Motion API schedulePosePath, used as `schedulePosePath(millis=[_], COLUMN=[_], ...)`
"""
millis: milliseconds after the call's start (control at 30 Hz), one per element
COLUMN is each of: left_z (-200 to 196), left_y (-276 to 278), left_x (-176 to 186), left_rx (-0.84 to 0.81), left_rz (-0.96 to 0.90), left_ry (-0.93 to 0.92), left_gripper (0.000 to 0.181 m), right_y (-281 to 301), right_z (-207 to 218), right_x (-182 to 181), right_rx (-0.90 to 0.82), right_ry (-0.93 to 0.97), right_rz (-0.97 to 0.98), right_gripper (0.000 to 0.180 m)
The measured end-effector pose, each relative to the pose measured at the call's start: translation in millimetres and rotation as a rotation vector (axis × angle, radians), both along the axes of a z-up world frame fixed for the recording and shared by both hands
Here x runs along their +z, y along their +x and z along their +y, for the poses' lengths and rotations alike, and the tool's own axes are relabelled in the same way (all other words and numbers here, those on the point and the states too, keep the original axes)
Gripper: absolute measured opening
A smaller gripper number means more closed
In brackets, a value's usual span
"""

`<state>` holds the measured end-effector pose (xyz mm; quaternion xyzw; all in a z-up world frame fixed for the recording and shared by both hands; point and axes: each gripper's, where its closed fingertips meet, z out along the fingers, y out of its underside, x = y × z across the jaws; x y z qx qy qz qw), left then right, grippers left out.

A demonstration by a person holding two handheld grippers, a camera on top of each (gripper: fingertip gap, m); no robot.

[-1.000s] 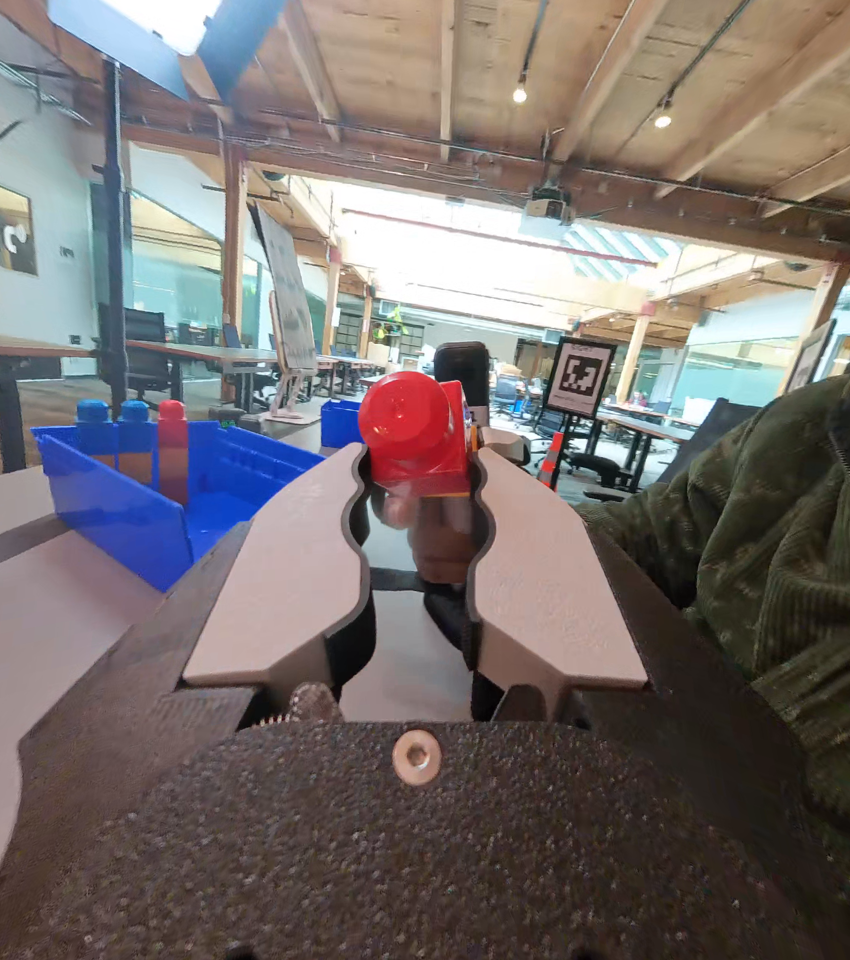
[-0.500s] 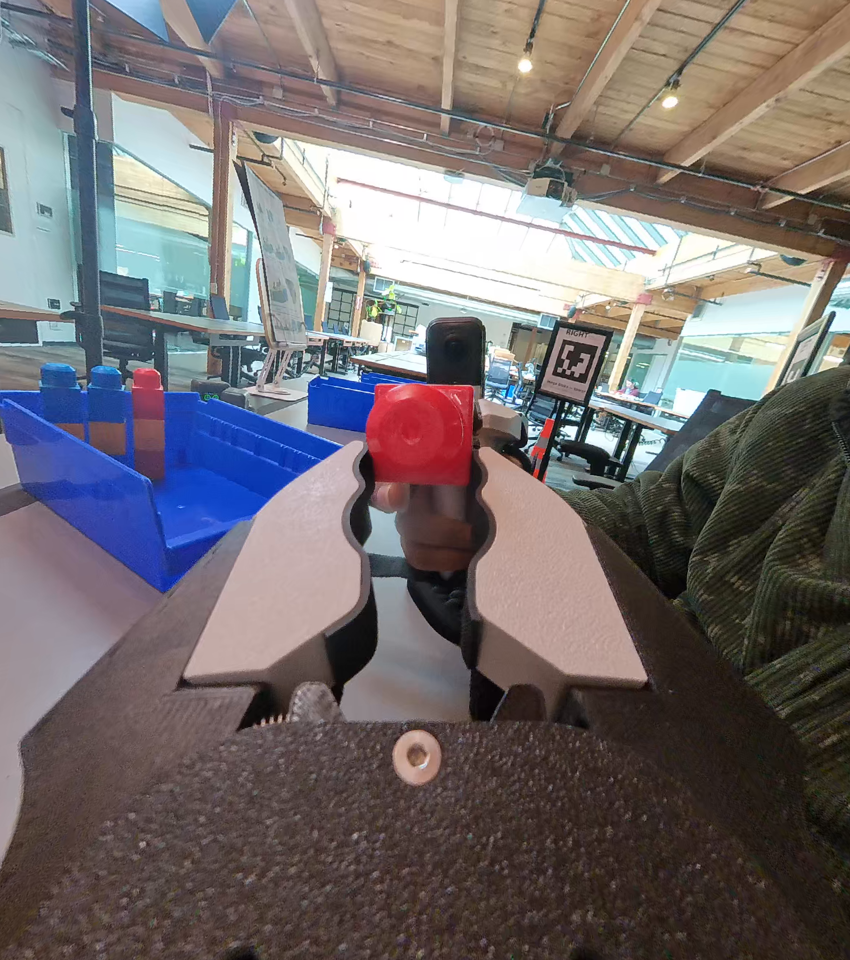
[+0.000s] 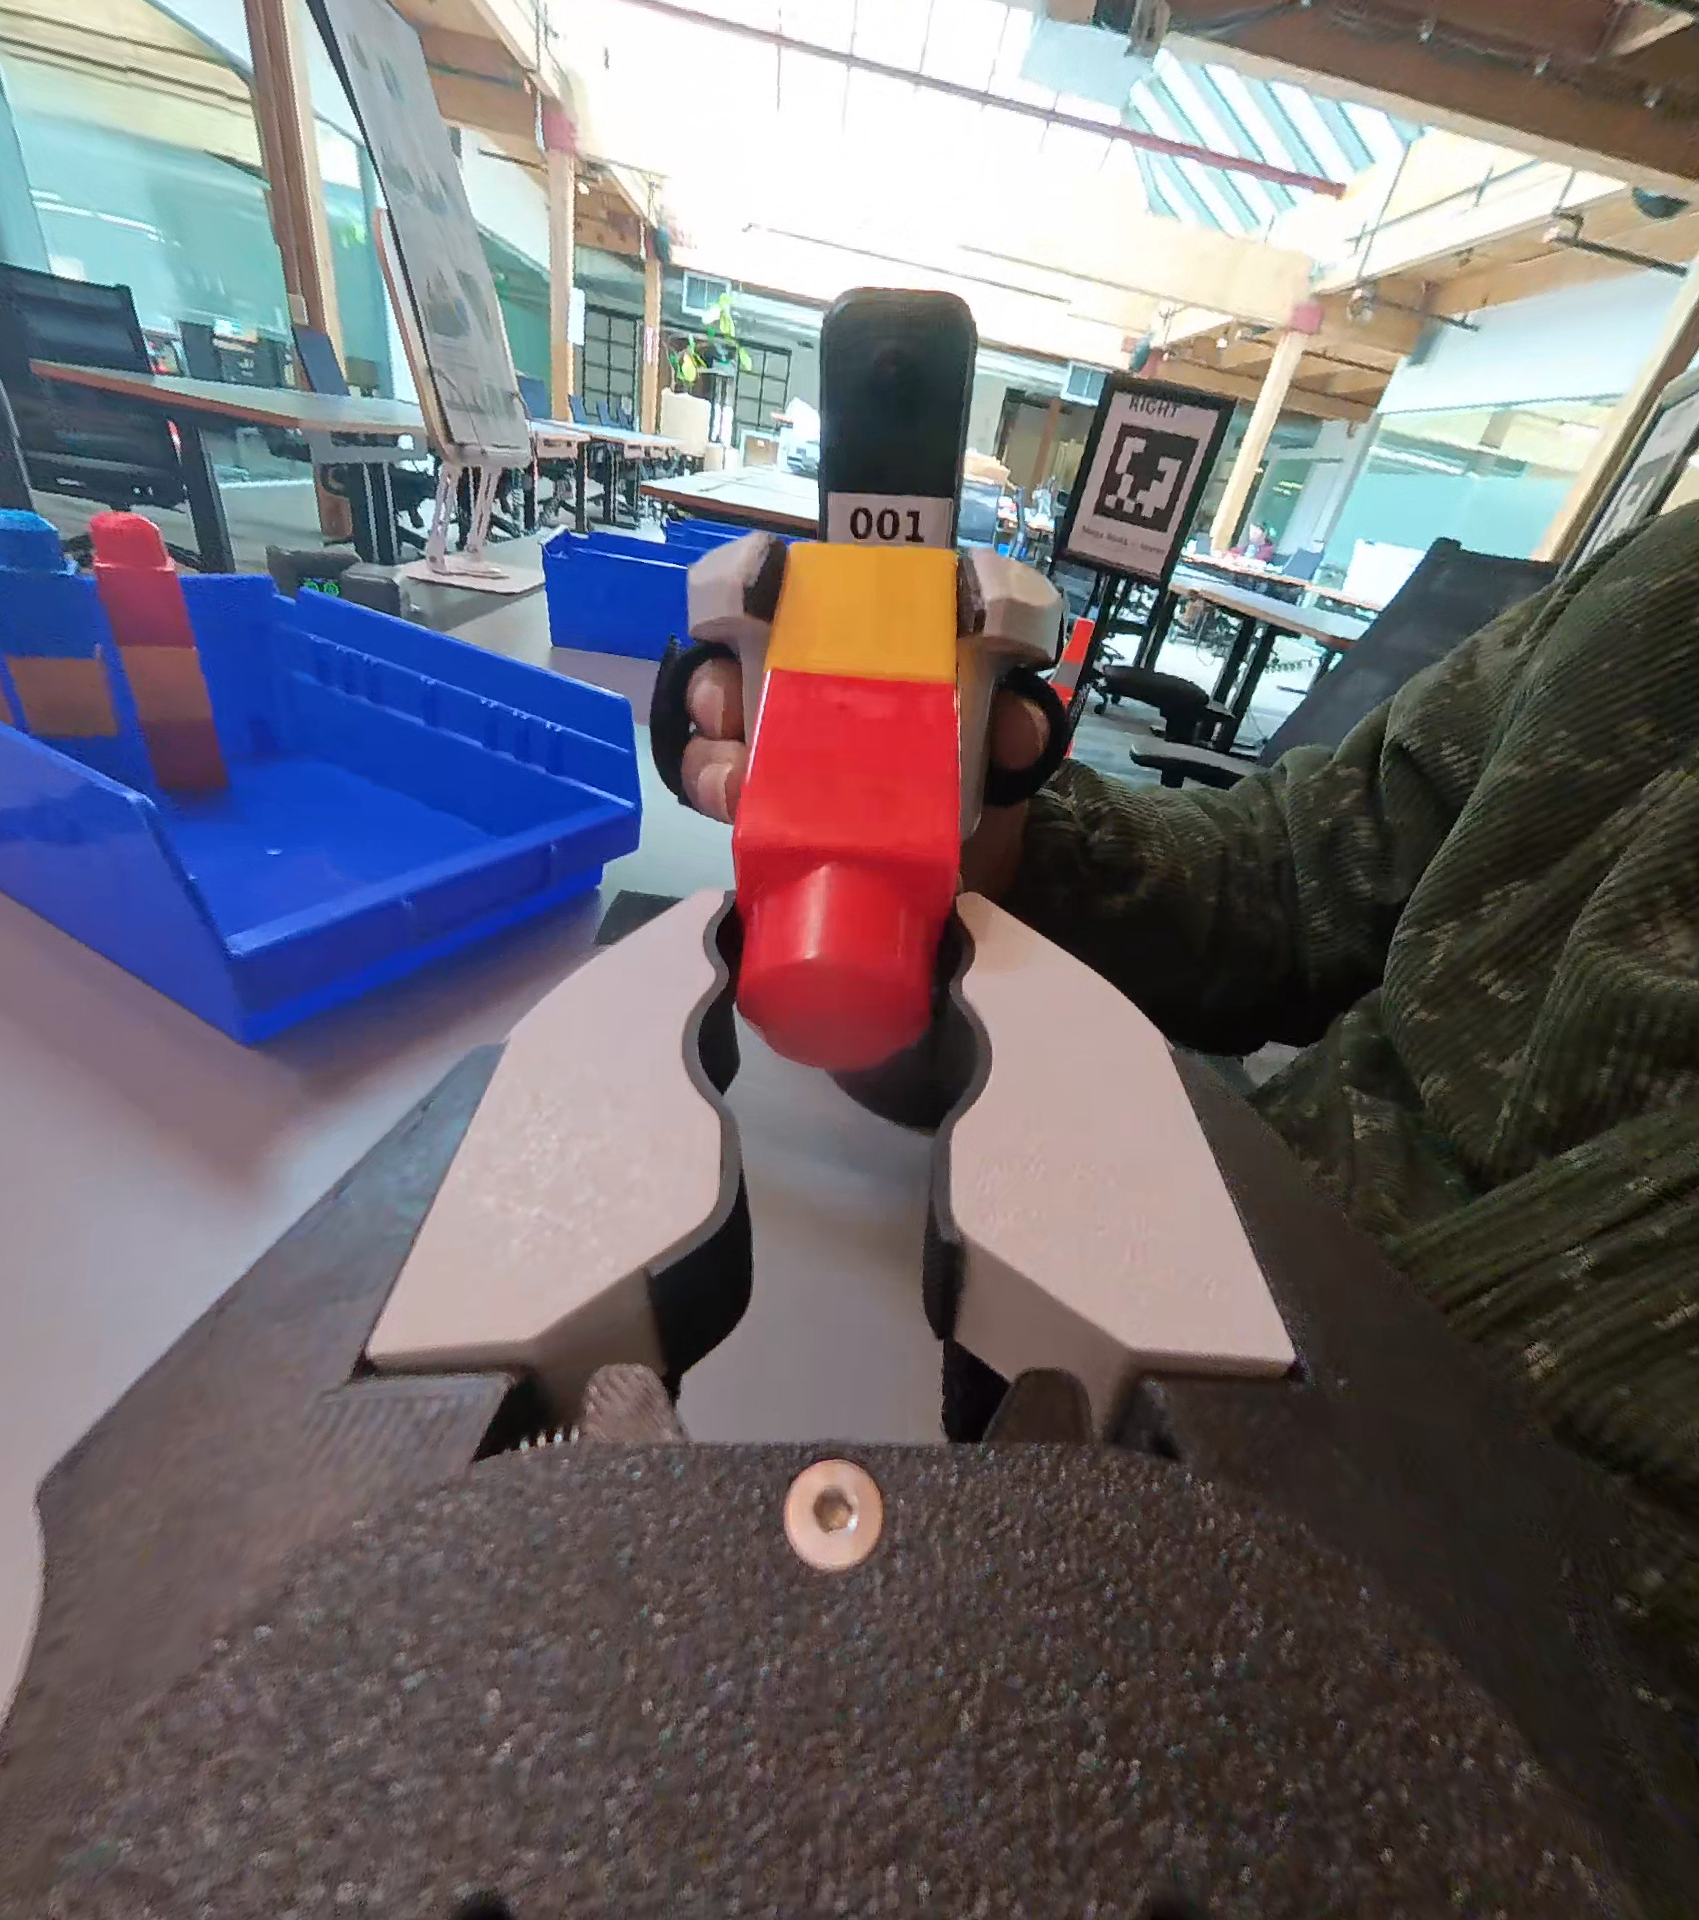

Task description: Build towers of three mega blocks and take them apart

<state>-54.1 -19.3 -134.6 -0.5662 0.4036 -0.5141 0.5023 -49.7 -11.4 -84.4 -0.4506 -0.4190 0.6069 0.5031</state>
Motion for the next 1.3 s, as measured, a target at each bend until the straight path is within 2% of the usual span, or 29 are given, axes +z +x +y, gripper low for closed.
schedulePosePath(millis=[133, 233, 533, 633, 767, 833, 933, 1000, 1067, 1167, 1300], left_z=[5, 9, 0, -2, 9, 28, 68, 90, 99, 101, 98], left_y=[-9, -21, -23, -19, -35, -64, -144, -213, -275, -340, -392], left_x=[7, 13, -24, -32, -12, 10, 36, 35, 19, -16, -58], left_rx=[0.04, 0.053, -0.023, -0.025, 0.066, 0.2, 0.55, 0.801, 0.963, 1.016, 0.894], left_rz=[-0.039, -0.051, 0.242, 0.279, 0.242, 0.23, 0.281, 0.408, 0.575, 0.848, 1.234], left_ry=[0.026, 0.039, 0.069, 0.09, 0.132, 0.163, 0.201, 0.152, 0.056, -0.106, -0.189], left_gripper=[0.036, 0.035, 0.034, 0.034, 0.038, 0.039, 0.038, 0.04, 0.044, 0.052, 0.053], right_y=[-1, -5, -29, -32, -27, -22, -17, -16, -17, -20, -23], right_z=[1, 2, -9, -13, -4, 4, 15, 18, 19, 16, 11], right_x=[-5, -20, -113, -119, -98, -86, -76, -75, -78, -85, -89], right_rx=[-0.001, 0.003, 0.018, 0.026, -0.022, -0.058, -0.089, -0.094, -0.094, -0.076, -0.048], right_ry=[0.027, 0.048, 0.261, 0.268, 0.249, 0.225, 0.168, 0.149, 0.146, 0.15, 0.158], right_rz=[-0.032, -0.133, -0.658, -0.68, -0.583, -0.525, -0.468, -0.457, -0.464, -0.49, -0.506], right_gripper=[0.037, 0.037, 0.044, 0.04, 0.038, 0.038, 0.038, 0.038, 0.038, 0.038, 0.038])
